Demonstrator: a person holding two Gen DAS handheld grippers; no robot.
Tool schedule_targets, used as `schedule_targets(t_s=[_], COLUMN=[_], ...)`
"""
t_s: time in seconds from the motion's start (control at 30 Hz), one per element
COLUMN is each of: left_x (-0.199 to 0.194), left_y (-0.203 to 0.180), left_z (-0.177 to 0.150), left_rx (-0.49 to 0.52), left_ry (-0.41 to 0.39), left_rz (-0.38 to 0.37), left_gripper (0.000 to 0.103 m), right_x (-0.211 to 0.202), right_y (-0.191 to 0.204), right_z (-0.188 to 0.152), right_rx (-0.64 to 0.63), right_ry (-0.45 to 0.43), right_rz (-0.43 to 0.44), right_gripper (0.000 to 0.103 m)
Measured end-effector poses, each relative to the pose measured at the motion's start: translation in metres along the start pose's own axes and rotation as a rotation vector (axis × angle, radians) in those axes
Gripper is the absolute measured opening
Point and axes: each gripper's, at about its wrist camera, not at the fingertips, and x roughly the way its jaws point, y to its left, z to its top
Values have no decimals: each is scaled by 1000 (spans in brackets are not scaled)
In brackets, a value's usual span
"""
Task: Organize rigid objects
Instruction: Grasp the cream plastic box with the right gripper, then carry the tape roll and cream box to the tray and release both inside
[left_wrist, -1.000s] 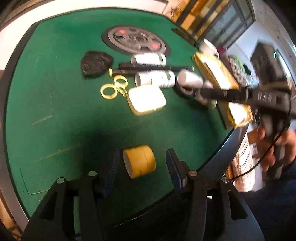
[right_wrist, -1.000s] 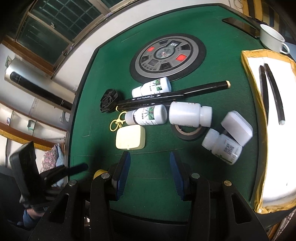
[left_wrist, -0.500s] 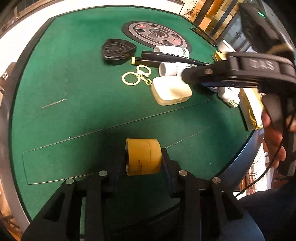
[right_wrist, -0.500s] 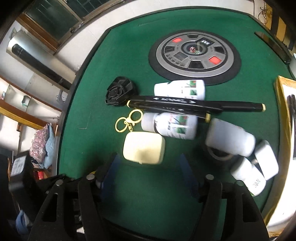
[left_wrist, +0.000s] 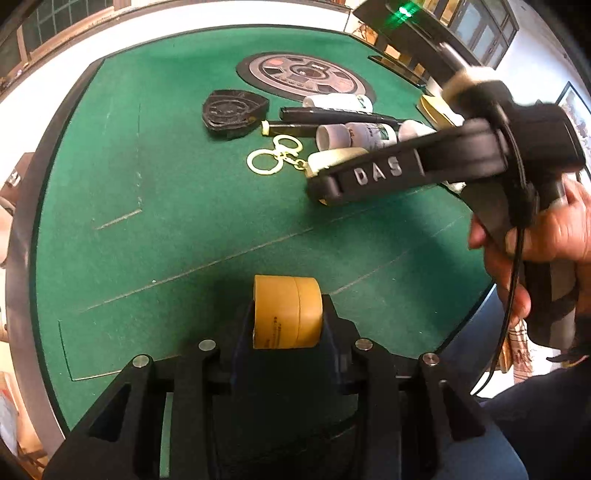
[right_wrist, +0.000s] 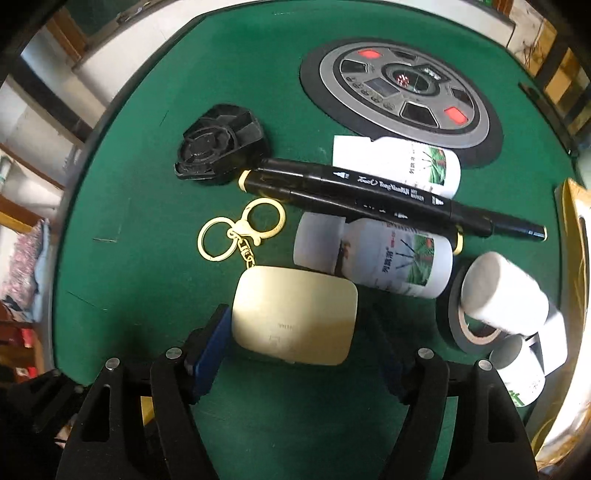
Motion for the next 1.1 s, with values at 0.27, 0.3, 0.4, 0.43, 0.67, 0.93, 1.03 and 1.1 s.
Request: schedule_targets(t_s=[0.27,0.3,0.4,0.43,0.67,0.93,1.03,1.1], left_x=[-7,-9,-12,-12,-13,-16,-17,-17], left_y=[0,-1,-7,-8,-17,-40,-49,-56], left_z=[-1,-1,0,0,7,13,17,19], left_rx=[32,44,76,79,110,167,191,208], left_ry=[-55,-66,-90,-92,-113,-141,-151,-160], left_rz=[89,102,139,142,165,184,191,199], left_gripper=[32,31,32,32,31,31,31,31], right_x=[-18,-21,-37,-41,-71,-89,-97,-98], right_y=[-5,-6,-11,-9,-18,-45,-58,-66], right_z=[-21,-23,-30,-31,-32,-32,-36,-39], right_rx=[10,13,17,16,46,111,137,152], right_ry=[-31,-36,-66,-74,-148,-207,-225,-235], right_rz=[31,42,81,87,186,210,210,209], right_gripper=[61,61,61,61,61,61,61,61])
